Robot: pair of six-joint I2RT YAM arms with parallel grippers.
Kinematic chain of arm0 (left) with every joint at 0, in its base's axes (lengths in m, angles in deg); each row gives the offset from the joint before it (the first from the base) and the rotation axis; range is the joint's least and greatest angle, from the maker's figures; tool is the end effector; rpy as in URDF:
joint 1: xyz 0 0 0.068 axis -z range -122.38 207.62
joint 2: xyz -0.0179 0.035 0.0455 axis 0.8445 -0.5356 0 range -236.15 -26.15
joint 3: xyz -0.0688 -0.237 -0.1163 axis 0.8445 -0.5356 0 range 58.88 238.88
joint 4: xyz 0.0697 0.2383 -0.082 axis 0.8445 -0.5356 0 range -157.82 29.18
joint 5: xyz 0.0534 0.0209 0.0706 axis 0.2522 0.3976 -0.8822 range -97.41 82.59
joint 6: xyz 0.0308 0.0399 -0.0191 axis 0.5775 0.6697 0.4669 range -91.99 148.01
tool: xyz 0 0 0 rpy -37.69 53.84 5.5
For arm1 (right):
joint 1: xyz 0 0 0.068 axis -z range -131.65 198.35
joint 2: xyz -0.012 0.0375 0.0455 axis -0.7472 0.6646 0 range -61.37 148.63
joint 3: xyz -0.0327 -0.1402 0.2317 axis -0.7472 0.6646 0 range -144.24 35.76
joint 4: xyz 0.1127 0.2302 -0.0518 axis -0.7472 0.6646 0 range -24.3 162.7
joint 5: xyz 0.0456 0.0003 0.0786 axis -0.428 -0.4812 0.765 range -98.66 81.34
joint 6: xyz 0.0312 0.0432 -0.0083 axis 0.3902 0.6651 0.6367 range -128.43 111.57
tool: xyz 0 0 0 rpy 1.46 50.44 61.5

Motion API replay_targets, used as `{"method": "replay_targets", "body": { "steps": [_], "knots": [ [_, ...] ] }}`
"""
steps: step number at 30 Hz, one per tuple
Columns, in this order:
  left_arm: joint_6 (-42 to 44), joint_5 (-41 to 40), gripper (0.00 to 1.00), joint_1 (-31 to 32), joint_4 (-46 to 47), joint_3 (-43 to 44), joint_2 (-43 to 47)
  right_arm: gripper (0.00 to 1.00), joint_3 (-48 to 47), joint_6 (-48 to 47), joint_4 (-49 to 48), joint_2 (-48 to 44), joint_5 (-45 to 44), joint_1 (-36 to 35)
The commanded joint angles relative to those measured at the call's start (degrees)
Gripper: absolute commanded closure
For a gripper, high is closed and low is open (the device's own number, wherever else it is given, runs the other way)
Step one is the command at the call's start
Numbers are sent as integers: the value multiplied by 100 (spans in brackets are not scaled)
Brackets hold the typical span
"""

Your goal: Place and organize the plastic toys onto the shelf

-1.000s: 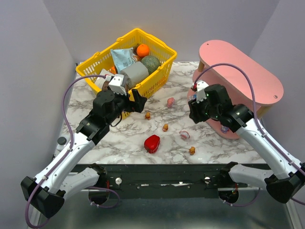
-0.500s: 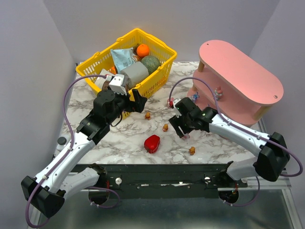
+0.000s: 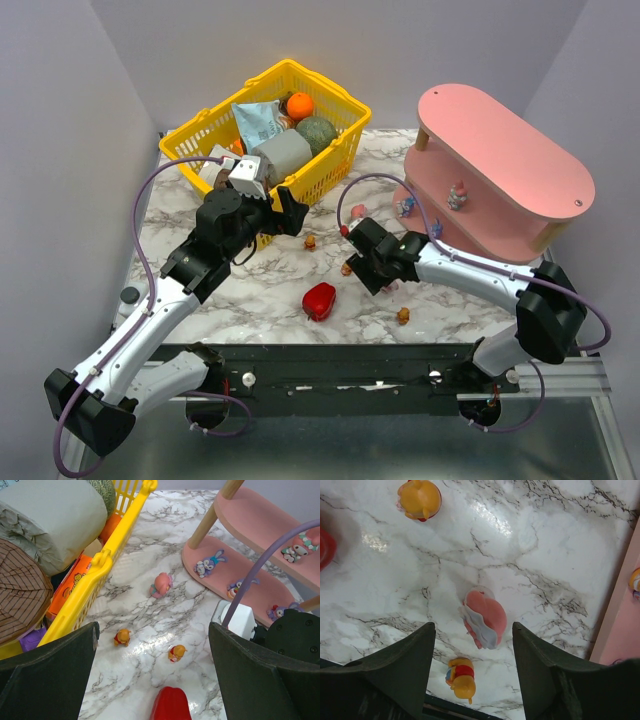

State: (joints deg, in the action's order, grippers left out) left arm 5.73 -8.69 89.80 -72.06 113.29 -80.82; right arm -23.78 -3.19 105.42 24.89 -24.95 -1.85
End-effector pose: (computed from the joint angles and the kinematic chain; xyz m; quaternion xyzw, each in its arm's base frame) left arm 0.1866 -0.1167 0.3660 0.0598 0.7721 -0.2818 0.5665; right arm 0.1945 0.2179 0.2212 -0.3438 0.9065 -0.0288 0.2434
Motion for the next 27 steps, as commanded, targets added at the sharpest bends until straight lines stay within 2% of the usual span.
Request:
{"method": "replay_targets", "body": {
  "steps": [1,11,15,22,23,27],
  "knots": [
    [57,31,1,-46,105,-80,18,32,154,101,-35,23,-234,-43],
    [40,58,1,-46,114,-106,36,38,216,267,9,207,-410,-78],
    [40,58,1,-46,122,-124,62,44,216,268,-44,330,-506,-87],
    [22,40,1,-46,131,-177,124,47,163,215,-70,541,-506,-87],
    [31,40,1,-46,123,-185,132,49,146,224,-70,567,-506,-78],
    [40,22,1,-46,123,-185,176,75,32,250,52,524,-550,-78]
  ]
}}
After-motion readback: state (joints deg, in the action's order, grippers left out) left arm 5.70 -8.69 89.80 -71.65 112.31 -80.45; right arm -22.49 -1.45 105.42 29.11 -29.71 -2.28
